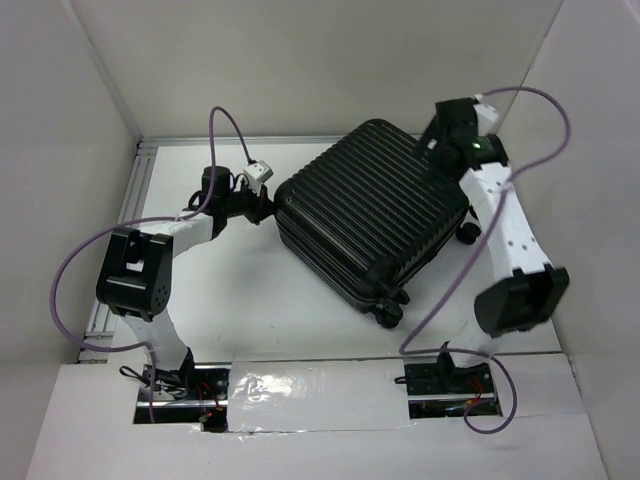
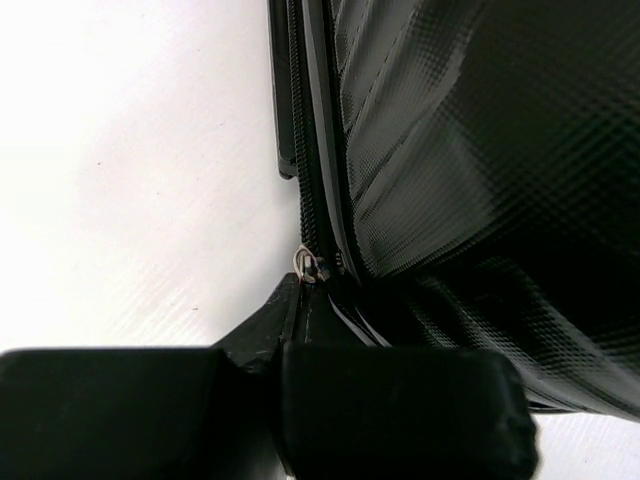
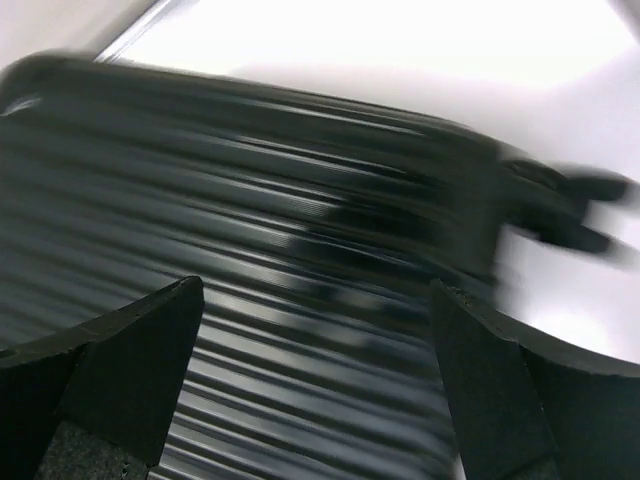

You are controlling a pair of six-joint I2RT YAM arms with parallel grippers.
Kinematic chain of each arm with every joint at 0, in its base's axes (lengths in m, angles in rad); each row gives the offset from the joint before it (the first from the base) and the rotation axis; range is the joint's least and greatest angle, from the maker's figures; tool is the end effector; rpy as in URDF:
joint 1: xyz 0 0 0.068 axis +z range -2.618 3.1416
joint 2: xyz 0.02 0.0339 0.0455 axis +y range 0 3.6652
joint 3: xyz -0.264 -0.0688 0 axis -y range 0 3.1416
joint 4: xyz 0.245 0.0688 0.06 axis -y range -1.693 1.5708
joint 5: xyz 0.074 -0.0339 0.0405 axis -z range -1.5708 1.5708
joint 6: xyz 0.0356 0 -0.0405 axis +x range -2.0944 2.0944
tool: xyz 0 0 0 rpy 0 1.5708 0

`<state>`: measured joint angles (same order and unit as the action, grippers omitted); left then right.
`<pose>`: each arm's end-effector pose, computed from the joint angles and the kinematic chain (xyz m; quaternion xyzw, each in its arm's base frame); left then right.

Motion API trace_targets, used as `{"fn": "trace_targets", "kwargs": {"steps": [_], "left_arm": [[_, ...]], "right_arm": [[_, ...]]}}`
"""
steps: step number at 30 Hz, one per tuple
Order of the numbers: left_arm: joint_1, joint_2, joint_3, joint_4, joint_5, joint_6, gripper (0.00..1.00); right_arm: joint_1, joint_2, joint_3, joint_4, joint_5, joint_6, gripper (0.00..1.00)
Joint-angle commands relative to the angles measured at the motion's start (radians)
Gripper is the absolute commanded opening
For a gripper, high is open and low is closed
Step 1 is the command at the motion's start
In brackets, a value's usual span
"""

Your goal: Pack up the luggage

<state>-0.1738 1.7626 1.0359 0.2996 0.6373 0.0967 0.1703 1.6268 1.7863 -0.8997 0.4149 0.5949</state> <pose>0.3772 -0.0877 0.2122 0.2757 0.7684 -0.2831 0.5034 0.3433 0.0445 0.4034 0.2699 0.8578 -0.0274 0.4366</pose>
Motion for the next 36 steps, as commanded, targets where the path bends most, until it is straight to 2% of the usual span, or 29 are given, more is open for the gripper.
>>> {"fn": "trace_targets", "kwargs": {"steps": [1, 5, 8, 10, 15, 16, 21, 23, 28, 34, 36], "left_arm": [[0.002, -0.005, 0.064, 0.136, 0.013, -0.012, 0.00], [0.002, 0.004, 0.064, 0.136, 0.013, -0.012, 0.00], [0.002, 0.005, 0.073, 0.136, 0.035, -0.012, 0.00], [0.002, 0.005, 0.073, 0.136, 0.035, -0.022, 0.00], [-0.019, -0.018, 0.063, 0.112, 0.044, -0.022, 0.00], [-0.020, -0.032, 0.062, 0.111, 0.044, -0.011, 0.00], [-0.113, -0.087, 0.033, 0.033, 0.007, 0.037, 0.00], [-0.162, -0.109, 0.015, 0.009, -0.004, 0.049, 0.00], [-0.271, -0.224, -0.077, -0.001, -0.060, 0.038, 0.00], [-0.372, -0.344, -0.137, -0.039, -0.114, 0.014, 0.00], [-0.394, -0.391, -0.149, -0.063, -0.142, 0.014, 0.00]], "right_arm": [[-0.081, -0.183, -0.123, -0.113, 0.084, 0.158, 0.99], [-0.193, -0.292, -0.281, -0.123, 0.010, 0.279, 0.99], [-0.245, -0.327, -0.412, -0.068, -0.039, 0.325, 0.99], [-0.264, -0.328, -0.479, 0.019, -0.071, 0.325, 0.99], [-0.305, -0.251, -0.508, 0.162, -0.099, 0.378, 0.99], [-0.305, -0.251, -0.536, 0.233, -0.108, 0.400, 0.99], [-0.360, -0.251, -0.646, 0.496, -0.119, 0.480, 0.99], [-0.361, -0.237, -0.647, 0.565, -0.119, 0.459, 0.99], [-0.390, -0.070, -0.500, 0.582, -0.080, 0.324, 0.95], [-0.433, 0.128, -0.406, 0.757, -0.300, 0.178, 0.88], [-0.433, 0.247, -0.276, 0.730, -0.382, 0.093, 0.88]]}}
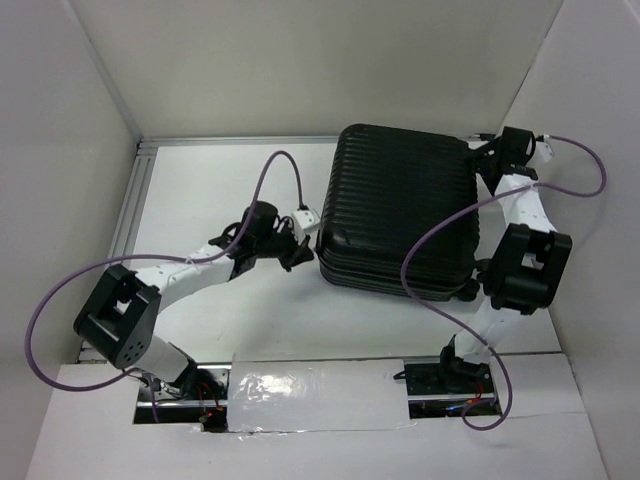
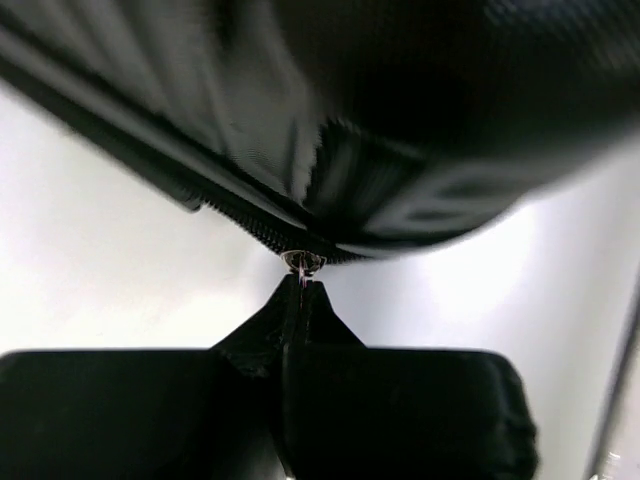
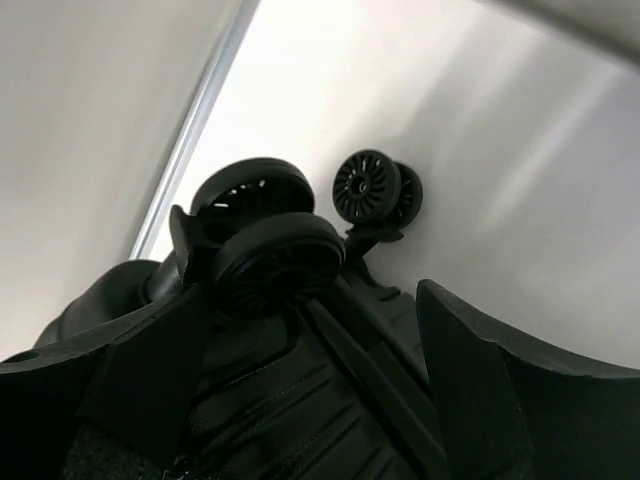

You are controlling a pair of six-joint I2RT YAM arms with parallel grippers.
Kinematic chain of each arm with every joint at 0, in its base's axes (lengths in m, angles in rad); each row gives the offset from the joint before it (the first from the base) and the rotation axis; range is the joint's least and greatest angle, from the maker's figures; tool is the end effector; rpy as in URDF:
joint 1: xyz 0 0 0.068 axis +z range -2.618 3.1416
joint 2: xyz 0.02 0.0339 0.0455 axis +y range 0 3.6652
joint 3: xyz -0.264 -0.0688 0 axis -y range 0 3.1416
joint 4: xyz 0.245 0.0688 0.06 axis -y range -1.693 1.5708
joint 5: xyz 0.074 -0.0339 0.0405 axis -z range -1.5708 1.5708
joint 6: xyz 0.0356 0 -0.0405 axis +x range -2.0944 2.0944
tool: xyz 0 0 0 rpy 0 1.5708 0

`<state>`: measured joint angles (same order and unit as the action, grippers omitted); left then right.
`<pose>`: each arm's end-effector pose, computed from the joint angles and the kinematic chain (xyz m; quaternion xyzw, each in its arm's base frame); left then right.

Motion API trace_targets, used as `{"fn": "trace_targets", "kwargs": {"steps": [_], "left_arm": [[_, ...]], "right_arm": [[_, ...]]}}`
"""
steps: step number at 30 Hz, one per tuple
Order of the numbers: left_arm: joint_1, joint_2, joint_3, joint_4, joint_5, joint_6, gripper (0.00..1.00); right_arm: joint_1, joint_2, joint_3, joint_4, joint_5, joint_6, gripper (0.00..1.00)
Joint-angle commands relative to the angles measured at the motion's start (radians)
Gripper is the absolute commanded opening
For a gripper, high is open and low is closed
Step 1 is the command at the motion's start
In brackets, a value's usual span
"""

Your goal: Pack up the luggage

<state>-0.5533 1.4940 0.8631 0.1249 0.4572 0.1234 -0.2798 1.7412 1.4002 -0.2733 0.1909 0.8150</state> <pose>0.2688 -0.1845 0.2293 0.3871 0.7534 -0.2962 0.4414 0.3872 -0.1183 0.2855 0.4974 0.7318 0.0395 0.4642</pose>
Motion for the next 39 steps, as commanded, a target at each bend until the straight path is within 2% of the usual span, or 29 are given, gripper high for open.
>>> {"fn": "trace_targets", "kwargs": {"steps": [1, 2, 3, 5, 9, 10, 12, 13, 16, 19, 21, 23, 24, 25, 26, 28, 29, 30, 31, 32, 33, 35, 36, 37, 39], "left_arm": [[-0.026, -0.135, 0.007, 0.102, 0.011, -0.013, 0.00], [-0.027, -0.147, -0.004, 0.102, -0.001, -0.013, 0.00], [-0.027, -0.161, -0.028, 0.102, -0.015, -0.013, 0.00], [-0.005, -0.161, -0.038, 0.113, -0.040, -0.013, 0.00], [0.059, -0.127, -0.038, 0.113, -0.018, -0.013, 0.00], [0.073, -0.098, -0.014, 0.122, 0.006, -0.002, 0.00], [0.084, -0.072, -0.001, 0.110, 0.017, 0.009, 0.00], [0.084, -0.061, 0.019, 0.110, 0.030, 0.009, 0.00], [0.084, -0.051, 0.028, 0.110, 0.080, 0.018, 0.00], [0.084, -0.061, 0.017, 0.110, 0.104, 0.018, 0.00], [0.084, -0.073, -0.005, 0.110, 0.113, 0.009, 0.00], [0.063, -0.087, -0.015, 0.075, 0.100, 0.022, 0.00], [0.053, -0.103, -0.025, 0.062, 0.089, 0.041, 0.00], [0.035, -0.112, -0.026, 0.050, 0.080, 0.041, 0.00], [0.035, -0.129, -0.038, 0.050, 0.068, 0.051, 0.00], [0.023, -0.149, -0.050, 0.027, 0.067, 0.051, 0.00], [0.000, -0.159, -0.059, 0.027, 0.067, 0.051, 0.00], [-0.020, -0.169, -0.070, 0.027, 0.067, 0.051, 0.00], [-0.020, -0.182, -0.070, 0.018, 0.067, 0.051, 0.00], [-0.043, -0.182, -0.079, 0.018, 0.067, 0.051, 0.00], [-0.043, -0.193, -0.088, 0.018, 0.058, 0.051, 0.00], [-0.080, -0.193, -0.088, 0.006, 0.058, 0.042, 0.00], [-0.080, -0.193, -0.088, -0.007, 0.058, 0.042, 0.00], [-0.094, -0.202, -0.088, -0.007, 0.058, 0.042, 0.00], [-0.109, -0.215, -0.102, 0.007, 0.047, 0.033, 0.00]], "right_arm": [[0.018, 0.179, 0.173, 0.024, -0.178, -0.151, 0.88], [0.027, 0.222, 0.309, -0.018, -0.201, -0.207, 0.88], [0.039, 0.300, 0.379, -0.064, -0.234, -0.236, 0.88], [0.060, 0.352, 0.538, -0.168, -0.249, -0.331, 0.87], [0.132, 0.379, 0.641, -0.211, -0.249, -0.508, 0.88], [0.184, 0.365, 0.667, -0.236, -0.167, -0.557, 0.91], [0.201, 0.353, 0.703, -0.265, -0.127, -0.591, 0.93], [0.233, 0.344, 0.729, -0.289, -0.034, -0.600, 0.94], [0.266, 0.324, 0.845, -0.394, 0.094, -0.590, 0.96], [0.290, 0.249, 0.870, -0.408, 0.117, -0.559, 0.97], [0.315, 0.193, 0.795, -0.305, 0.104, -0.571, 0.98], [0.333, 0.126, 0.735, -0.154, -0.002, -0.597, 1.00], [0.349, 0.115, 0.673, -0.098, -0.048, -0.631, 1.00], [0.369, 0.126, 0.659, -0.057, -0.111, -0.649, 1.00], [0.387, 0.151, 0.668, -0.035, -0.111, -0.658, 1.00], [0.422, 0.245, 0.833, -0.079, -0.064, -0.669, 1.00], [0.454, 0.371, 0.917, -0.113, -0.017, -0.681, 1.00], [0.482, 0.503, 1.106, -0.180, 0.028, -0.692, 1.00], [0.482, 0.504, 1.185, -0.199, 0.028, -0.692, 1.00], [0.511, 0.599, 1.238, -0.199, 0.083, -0.692, 1.00], [0.525, 0.621, 1.259, -0.149, 0.103, -0.714, 1.00], [0.562, 0.621, 1.161, -0.042, 0.122, -0.746, 1.00], [0.576, 0.606, 1.111, 0.073, 0.140, -0.779, 1.00], [0.588, 0.606, 1.047, 0.115, 0.140, -0.793, 1.00], [0.613, 0.656, 1.065, 0.141, 0.157, -0.806, 1.00]]}}
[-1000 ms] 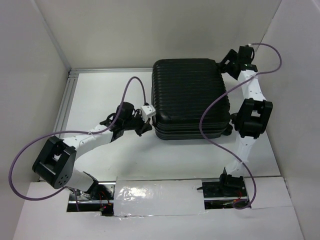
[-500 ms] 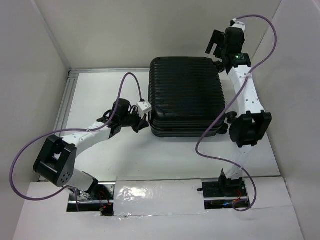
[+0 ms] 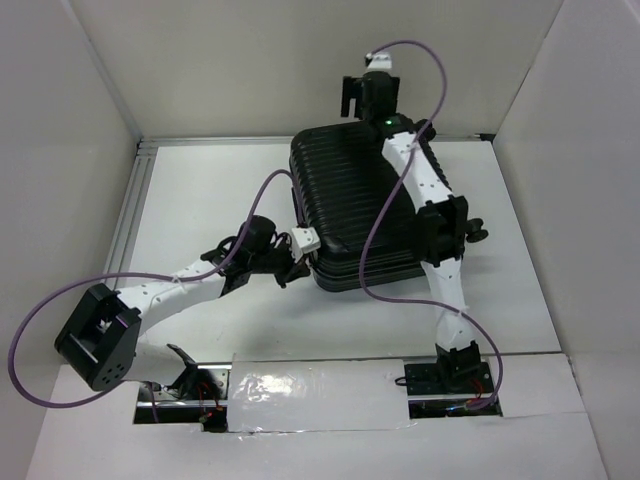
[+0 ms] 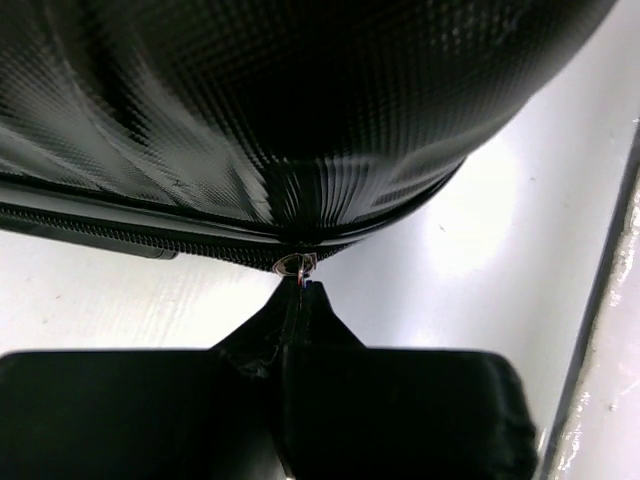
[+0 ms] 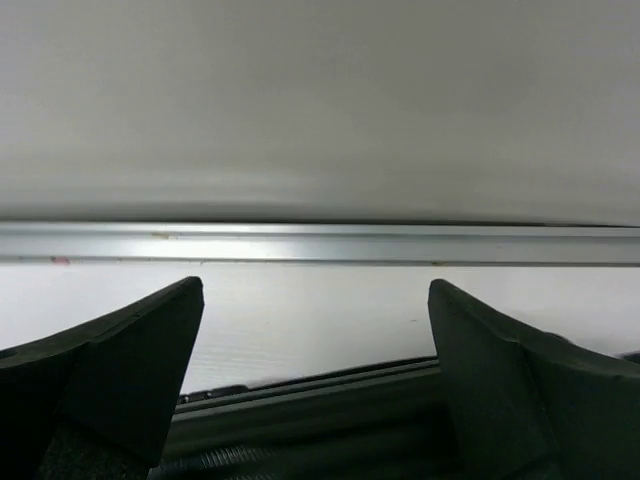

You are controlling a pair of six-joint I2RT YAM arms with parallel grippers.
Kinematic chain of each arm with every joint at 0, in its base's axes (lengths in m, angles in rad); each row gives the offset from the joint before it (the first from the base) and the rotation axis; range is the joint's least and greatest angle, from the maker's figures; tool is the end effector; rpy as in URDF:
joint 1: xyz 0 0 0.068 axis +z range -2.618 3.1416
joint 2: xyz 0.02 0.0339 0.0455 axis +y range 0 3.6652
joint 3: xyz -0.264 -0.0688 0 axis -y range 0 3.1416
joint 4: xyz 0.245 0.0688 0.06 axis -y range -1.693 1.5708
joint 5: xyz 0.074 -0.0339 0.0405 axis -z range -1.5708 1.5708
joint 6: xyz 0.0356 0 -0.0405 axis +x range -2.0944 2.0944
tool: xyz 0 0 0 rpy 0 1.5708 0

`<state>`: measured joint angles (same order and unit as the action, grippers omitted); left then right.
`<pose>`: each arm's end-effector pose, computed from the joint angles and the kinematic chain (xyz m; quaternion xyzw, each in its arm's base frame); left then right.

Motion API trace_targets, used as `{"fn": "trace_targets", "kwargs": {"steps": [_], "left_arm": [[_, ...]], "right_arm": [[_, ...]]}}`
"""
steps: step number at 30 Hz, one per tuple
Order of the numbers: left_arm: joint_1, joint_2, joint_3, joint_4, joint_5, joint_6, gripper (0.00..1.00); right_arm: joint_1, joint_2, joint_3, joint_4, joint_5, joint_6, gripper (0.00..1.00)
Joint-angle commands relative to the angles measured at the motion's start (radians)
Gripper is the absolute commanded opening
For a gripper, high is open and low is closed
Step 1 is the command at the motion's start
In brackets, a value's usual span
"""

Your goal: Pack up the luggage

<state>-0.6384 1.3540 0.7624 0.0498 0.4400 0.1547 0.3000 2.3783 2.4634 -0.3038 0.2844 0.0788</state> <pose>0.2247 -0.1856 0.2297 0.4272 0.7422 -0.2995 0.4208 0.5335 0.1546 0.3531 0.0029 0.7772 0.0080 0.6291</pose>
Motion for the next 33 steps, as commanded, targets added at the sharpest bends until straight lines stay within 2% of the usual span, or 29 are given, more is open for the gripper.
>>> {"fn": "trace_targets", "kwargs": {"steps": [1, 3, 5, 9, 13, 18, 22, 28, 33], "left_arm": [[-0.024, -0.075, -0.002, 0.091, 0.054, -0.009, 0.00], [-0.024, -0.075, -0.015, 0.091, 0.045, -0.009, 0.00], [-0.014, -0.075, -0.015, 0.101, 0.032, -0.020, 0.00], [0.048, -0.064, -0.024, 0.136, 0.032, -0.069, 0.00], [0.115, -0.018, -0.046, 0.191, -0.036, -0.118, 0.00], [0.229, 0.028, -0.014, 0.214, 0.006, -0.156, 0.00], [0.249, 0.092, 0.054, 0.182, 0.005, -0.113, 0.00], [0.313, 0.172, 0.124, 0.237, -0.047, -0.078, 0.00], [0.358, 0.284, 0.242, 0.286, -0.092, -0.078, 0.00]], "right_arm": [[0.033, 0.054, 0.082, 0.157, 0.043, -0.079, 1.00], [0.059, 0.143, 0.149, 0.132, 0.032, -0.093, 1.00], [0.074, 0.144, 0.060, 0.182, 0.032, -0.120, 1.00], [0.097, 0.144, -0.010, 0.158, 0.013, -0.168, 1.00], [0.097, 0.119, -0.105, 0.124, -0.124, -0.178, 1.00], [0.097, 0.096, -0.202, 0.104, -0.289, -0.178, 1.00], [0.097, 0.085, -0.222, 0.095, -0.436, -0.178, 1.00], [0.088, 0.056, -0.282, 0.095, -0.556, -0.188, 0.97], [0.088, 0.001, -0.354, 0.095, -0.611, -0.188, 0.93]]}}
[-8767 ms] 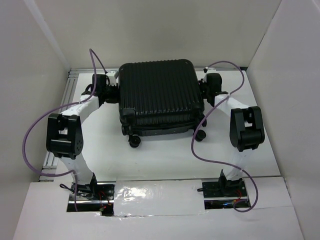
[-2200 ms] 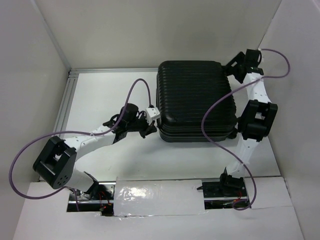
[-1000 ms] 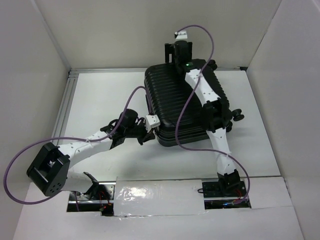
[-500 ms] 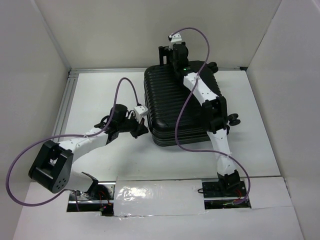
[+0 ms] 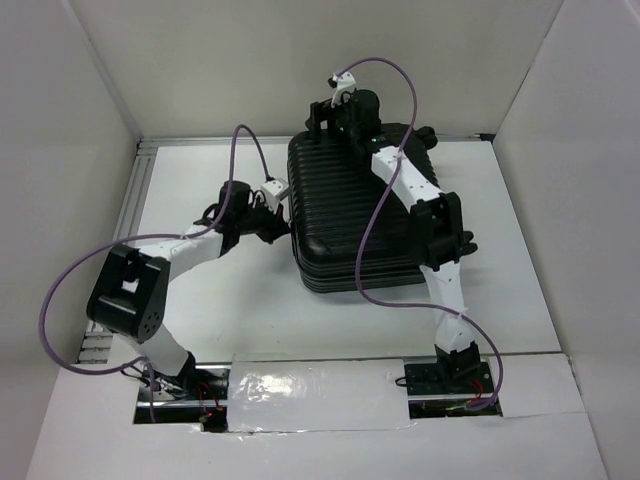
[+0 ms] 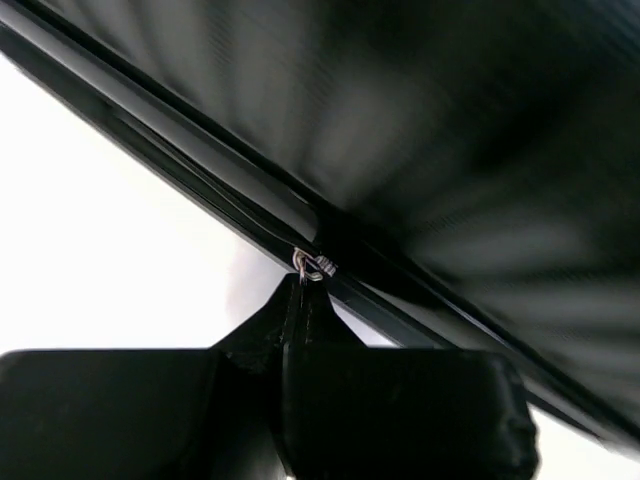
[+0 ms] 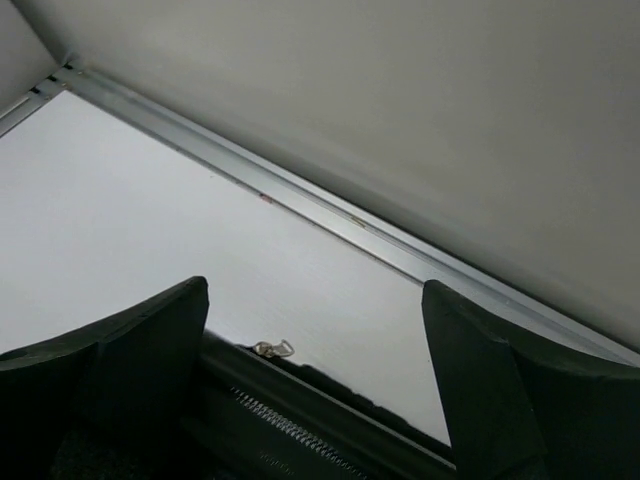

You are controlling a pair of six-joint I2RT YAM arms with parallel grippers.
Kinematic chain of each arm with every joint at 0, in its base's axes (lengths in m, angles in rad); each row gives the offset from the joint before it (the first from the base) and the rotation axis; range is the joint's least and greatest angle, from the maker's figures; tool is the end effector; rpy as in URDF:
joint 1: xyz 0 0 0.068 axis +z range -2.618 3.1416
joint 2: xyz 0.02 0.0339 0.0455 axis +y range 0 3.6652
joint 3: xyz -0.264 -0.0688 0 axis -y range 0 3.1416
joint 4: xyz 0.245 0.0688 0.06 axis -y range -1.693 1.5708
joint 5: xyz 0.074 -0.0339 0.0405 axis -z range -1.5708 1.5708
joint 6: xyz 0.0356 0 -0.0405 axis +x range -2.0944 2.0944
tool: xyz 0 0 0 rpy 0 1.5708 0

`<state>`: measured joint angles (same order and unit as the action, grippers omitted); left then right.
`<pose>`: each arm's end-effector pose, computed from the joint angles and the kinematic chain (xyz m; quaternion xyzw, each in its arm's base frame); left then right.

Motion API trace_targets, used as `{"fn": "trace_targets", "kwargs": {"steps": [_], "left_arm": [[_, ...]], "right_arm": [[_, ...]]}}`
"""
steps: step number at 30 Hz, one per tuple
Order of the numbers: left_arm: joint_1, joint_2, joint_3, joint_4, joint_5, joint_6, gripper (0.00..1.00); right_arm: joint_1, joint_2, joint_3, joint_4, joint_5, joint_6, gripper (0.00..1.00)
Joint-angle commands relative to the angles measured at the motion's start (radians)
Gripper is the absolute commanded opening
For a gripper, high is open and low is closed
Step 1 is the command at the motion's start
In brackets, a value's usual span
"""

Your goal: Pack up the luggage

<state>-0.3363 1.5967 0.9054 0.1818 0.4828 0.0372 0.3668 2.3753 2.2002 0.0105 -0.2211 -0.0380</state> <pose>0.3211 -0.1298 0.2160 0.2744 0.8004 -0.2771 0.4552 0.5285 0.2114 0.2952 -0.2223 0.7284 0.1882 0.6202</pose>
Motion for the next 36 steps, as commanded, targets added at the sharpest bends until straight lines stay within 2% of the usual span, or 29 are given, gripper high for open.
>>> {"fn": "trace_targets", "kwargs": {"steps": [1, 3, 12, 13, 15, 16, 17, 19, 22, 24, 25, 29, 32, 36], "left_arm": [[0.056, 0.060, 0.122, 0.154, -0.151, 0.040, 0.00], [0.065, 0.100, 0.196, 0.163, -0.199, 0.040, 0.00], [0.105, 0.348, 0.498, 0.170, -0.168, 0.040, 0.00], [0.105, 0.348, 0.510, 0.170, -0.150, 0.049, 0.00], [0.094, 0.338, 0.495, 0.186, -0.086, 0.035, 0.00], [0.079, 0.324, 0.477, 0.206, -0.067, 0.003, 0.00], [0.059, 0.310, 0.458, 0.225, -0.052, -0.017, 0.00], [0.031, 0.266, 0.397, 0.266, -0.027, -0.046, 0.00], [-0.039, 0.214, 0.357, 0.245, -0.056, -0.027, 0.00], [-0.078, 0.192, 0.346, 0.219, -0.056, -0.026, 0.00], [-0.089, 0.178, 0.334, 0.219, -0.056, -0.026, 0.00], [-0.145, 0.079, 0.242, 0.243, -0.078, -0.016, 0.00], [-0.208, -0.038, 0.167, 0.243, -0.092, -0.016, 0.00], [-0.337, -0.207, 0.040, 0.228, -0.122, -0.013, 0.00]], "right_arm": [[0.021, -0.005, -0.102, -0.219, -0.106, -0.071, 0.93], [0.021, -0.021, -0.111, -0.219, -0.106, -0.071, 0.92], [0.040, -0.163, -0.246, -0.208, -0.064, -0.051, 0.90], [0.040, -0.174, -0.255, -0.208, -0.034, -0.021, 0.92], [0.040, -0.200, -0.219, -0.221, 0.142, 0.060, 0.99], [0.040, -0.200, -0.194, -0.240, 0.213, 0.088, 0.99], [0.031, -0.209, -0.157, -0.269, 0.364, 0.120, 0.99], [0.005, -0.209, -0.006, -0.419, 0.494, 0.243, 0.99], [-0.089, -0.221, 0.165, -0.634, 0.549, 0.382, 0.99], [-0.146, -0.292, 0.165, -0.690, 0.590, 0.420, 0.99], [-0.157, -0.330, 0.127, -0.701, 0.607, 0.429, 0.99], [-0.199, -0.546, -0.223, -0.661, 0.663, 0.452, 0.99], [-0.253, -0.654, -0.366, -0.672, 0.634, 0.487, 0.99], [-0.285, -0.712, -0.456, -0.672, 0.588, 0.478, 0.99]]}}
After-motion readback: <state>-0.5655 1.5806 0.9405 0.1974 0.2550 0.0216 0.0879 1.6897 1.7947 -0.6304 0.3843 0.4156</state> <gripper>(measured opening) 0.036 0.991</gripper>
